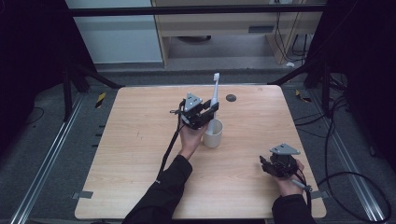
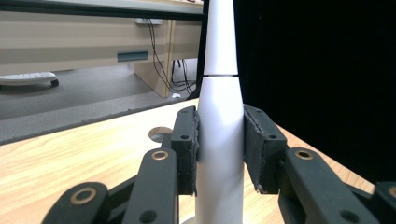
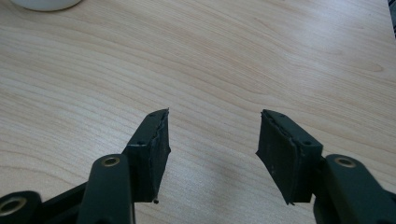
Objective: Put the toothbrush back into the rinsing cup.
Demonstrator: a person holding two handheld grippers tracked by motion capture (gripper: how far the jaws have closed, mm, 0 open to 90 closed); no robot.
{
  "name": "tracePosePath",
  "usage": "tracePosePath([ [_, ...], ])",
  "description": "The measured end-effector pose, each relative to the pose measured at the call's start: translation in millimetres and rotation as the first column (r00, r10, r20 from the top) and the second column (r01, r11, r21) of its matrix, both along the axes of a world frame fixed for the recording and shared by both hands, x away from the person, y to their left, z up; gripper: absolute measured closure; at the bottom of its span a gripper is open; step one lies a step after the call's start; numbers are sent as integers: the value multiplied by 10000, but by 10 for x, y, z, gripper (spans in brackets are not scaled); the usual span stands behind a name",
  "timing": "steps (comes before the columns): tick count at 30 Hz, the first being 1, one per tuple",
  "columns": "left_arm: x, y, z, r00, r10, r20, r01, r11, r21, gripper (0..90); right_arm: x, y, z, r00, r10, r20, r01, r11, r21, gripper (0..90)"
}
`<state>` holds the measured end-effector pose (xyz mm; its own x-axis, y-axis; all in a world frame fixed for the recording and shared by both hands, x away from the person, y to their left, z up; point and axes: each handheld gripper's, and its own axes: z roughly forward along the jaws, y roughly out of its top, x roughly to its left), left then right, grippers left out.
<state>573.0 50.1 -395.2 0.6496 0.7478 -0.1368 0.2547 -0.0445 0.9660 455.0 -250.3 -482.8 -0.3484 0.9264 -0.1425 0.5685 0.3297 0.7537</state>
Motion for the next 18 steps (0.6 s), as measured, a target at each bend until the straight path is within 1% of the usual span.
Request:
tracePosePath([
  [1, -4, 1, -21, 10000, -34, -37, 34, 10000, 84, 660, -1, 1, 0, 10000, -12, -4, 12, 10000, 16, 431],
  [9, -33, -1, -149, 9996, -110, -277, 117, 9996, 266, 660, -1, 1, 1, 10000, -2, -28, 2, 10000, -13, 430],
  [14, -70, -18, -207, 9992, -219, -334, 238, 9980, 586, 659, -2, 2, 2, 10000, -11, -10, 11, 10000, -16, 429],
  [18, -85, -18, -264, 9986, -270, -446, 302, 9968, 736, 659, -2, 7, -2, 10000, 24, -24, -24, 10000, -27, 428],
])
